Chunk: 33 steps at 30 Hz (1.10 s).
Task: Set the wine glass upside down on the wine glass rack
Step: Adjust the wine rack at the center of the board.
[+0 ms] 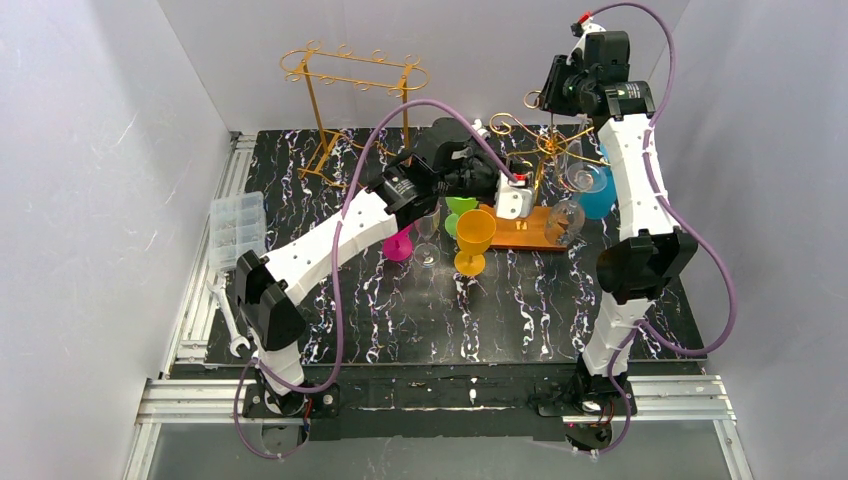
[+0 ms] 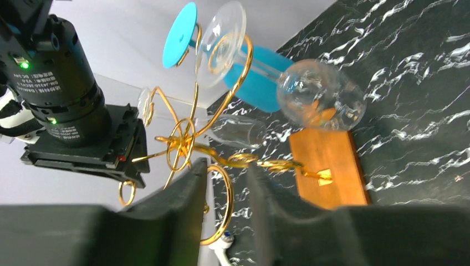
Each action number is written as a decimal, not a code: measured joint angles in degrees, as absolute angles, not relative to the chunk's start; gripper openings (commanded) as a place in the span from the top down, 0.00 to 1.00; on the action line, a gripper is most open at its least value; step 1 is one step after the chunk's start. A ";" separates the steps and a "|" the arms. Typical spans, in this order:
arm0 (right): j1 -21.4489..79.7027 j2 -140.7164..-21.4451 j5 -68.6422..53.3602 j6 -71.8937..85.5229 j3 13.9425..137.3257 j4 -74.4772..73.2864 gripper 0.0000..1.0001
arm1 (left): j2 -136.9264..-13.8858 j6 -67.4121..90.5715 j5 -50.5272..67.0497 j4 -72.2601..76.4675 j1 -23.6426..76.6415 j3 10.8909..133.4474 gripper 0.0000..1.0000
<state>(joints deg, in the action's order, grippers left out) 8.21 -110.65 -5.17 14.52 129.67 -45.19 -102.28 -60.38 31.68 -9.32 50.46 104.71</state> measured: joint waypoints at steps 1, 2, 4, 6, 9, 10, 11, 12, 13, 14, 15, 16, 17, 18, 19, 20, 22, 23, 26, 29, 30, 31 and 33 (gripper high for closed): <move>8.36 -110.67 -5.30 14.52 129.67 -45.21 0.64 | -102.28 -60.40 31.73 -9.19 50.78 104.88 0.55; 8.58 -110.72 -5.48 14.52 129.71 -45.10 0.64 | -102.28 -59.72 31.73 -8.86 51.22 105.19 0.51; 8.99 -110.80 -5.98 14.50 129.86 -45.04 0.62 | -102.28 -58.43 31.51 -8.27 51.96 105.89 0.46; 9.28 -110.85 -6.37 14.50 129.97 -44.97 0.57 | -102.28 -56.66 31.00 -7.86 52.53 106.76 0.43; 9.45 -110.85 -6.37 14.39 130.02 -44.86 0.47 | -102.28 -54.35 29.87 -7.94 52.75 108.38 0.38; 9.45 -110.85 -6.15 14.33 130.13 -44.91 0.42 | -102.26 -53.76 29.34 -8.05 52.73 108.77 0.37; 9.43 -110.85 -5.80 14.17 130.30 -45.08 0.37 | -102.10 -53.06 28.71 -8.21 52.73 109.06 0.35; 9.43 -110.85 -5.43 13.98 130.45 -45.17 0.33 | -101.82 -52.42 27.92 -8.60 52.71 109.12 0.33; 9.43 -110.85 -5.08 13.72 130.67 -45.28 0.28 | -101.51 -51.81 27.24 -9.10 52.64 109.12 0.29; 9.45 -110.83 -4.78 13.61 130.82 -45.30 0.24 | -101.10 -50.89 26.33 -10.02 52.58 109.12 0.26; 9.45 -110.72 -4.25 13.23 130.89 -45.34 0.21 | -100.51 -49.95 25.41 -11.20 52.42 109.12 0.24; 9.43 -110.61 -3.88 13.28 130.89 -45.43 0.19 | -99.90 -49.17 24.75 -12.23 52.25 109.12 0.24; 9.45 -110.41 -3.62 13.19 130.89 -45.56 0.16 | -99.02 -47.97 23.75 -13.41 52.03 109.10 0.23; 9.50 -110.19 -3.36 13.17 130.89 -45.91 0.04 | -97.93 -46.78 22.72 -14.66 51.83 108.88 0.23; 9.58 -109.93 -3.14 13.10 130.89 -46.35 0.02 | -96.55 -45.60 21.87 -15.66 51.55 108.33 0.23; 9.67 -109.69 -3.03 13.04 130.89 -46.68 0.02 | -94.80 -44.14 21.08 -16.88 51.11 107.63 0.23; 9.89 -109.03 -2.68 12.56 130.87 -47.79 0.01 | -91.15 -41.52 19.79 -18.44 49.87 105.65 0.23; 10.00 -108.66 -2.74 12.10 130.82 -48.38 0.02 | -89.01 -40.07 19.22 -19.11 48.86 104.31 0.23; 10.15 -107.59 -2.74 11.88 130.80 -50.02 0.02 | -83.92 -36.03 17.89 -21.19 45.47 101.45 0.23; 10.15 -106.41 -2.81 11.94 130.72 -51.57 0.01 | -81.28 -32.16 16.86 -23.27 42.04 100.38 0.22; 10.15 -105.97 -2.98 11.97 130.69 -52.29 0.02 | -80.79 -31.09 16.58 -23.94 41.01 100.09 0.22; 10.13 -105.43 -3.20 12.01 130.47 -52.86 0.02 | -80.47 -30.22 16.23 -24.77 40.18 99.79 0.22; 9.98 -103.98 -4.69 13.17 129.91 -52.95 0.02 | -80.05 -28.93 15.49 -25.87 39.27 98.96 0.22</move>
